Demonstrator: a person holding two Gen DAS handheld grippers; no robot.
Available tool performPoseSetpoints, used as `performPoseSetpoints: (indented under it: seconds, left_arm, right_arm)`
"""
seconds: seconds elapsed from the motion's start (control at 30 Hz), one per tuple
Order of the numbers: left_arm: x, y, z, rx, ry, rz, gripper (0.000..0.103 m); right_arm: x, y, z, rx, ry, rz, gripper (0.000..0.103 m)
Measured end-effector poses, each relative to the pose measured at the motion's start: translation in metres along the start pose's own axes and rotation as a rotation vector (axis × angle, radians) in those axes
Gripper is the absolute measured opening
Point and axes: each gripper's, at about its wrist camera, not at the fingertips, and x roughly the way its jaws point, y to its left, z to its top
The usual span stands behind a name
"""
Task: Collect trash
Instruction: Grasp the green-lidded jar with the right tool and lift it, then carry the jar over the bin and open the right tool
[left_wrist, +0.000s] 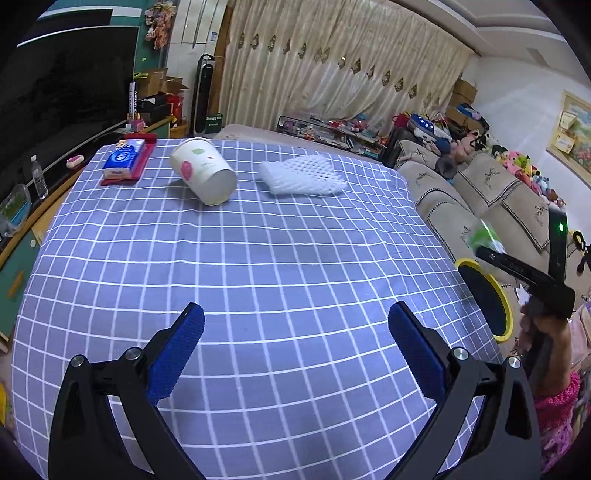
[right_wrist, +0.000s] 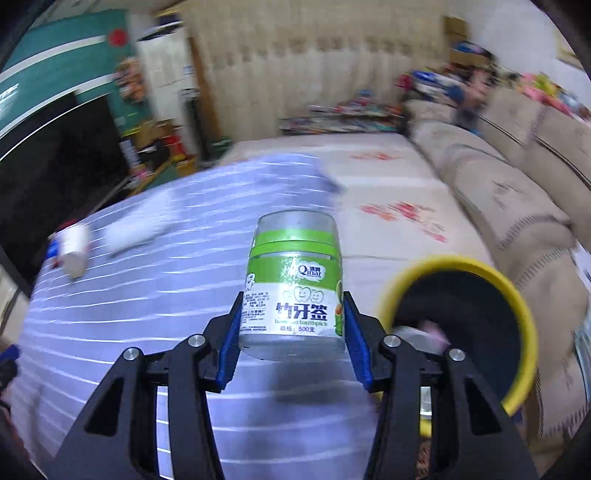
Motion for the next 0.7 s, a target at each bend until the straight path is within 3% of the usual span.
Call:
performPoseSetpoints:
  seconds: [0.3,0.47,0.5,0.7]
  left_arm:
    - [0.027,-0.027,0.008,0.049,0.047,-0.004,0.098]
    - [0.044,-0.037,0.014,0.063,0.072,0.000,0.098]
    - [0.048,-0.039,0.016,0.067,0.077,0.002,0.098]
    - [0.069,-0.044,0.033,0.098,0.100,0.011,0.098]
  right_arm:
    - [0.032,-0.119,-0.025,0.172,0.072,-0.161,0.047]
    - [0.055,-0.139,-0.035,0.198,0.117,-0.196,0.052]
    - [0.056,-0.142,-0.037,0.209,0.108,-0.197,0.059]
    - [0.048,-0.134,-0.033,0.191,0.049,-0.194,0.062]
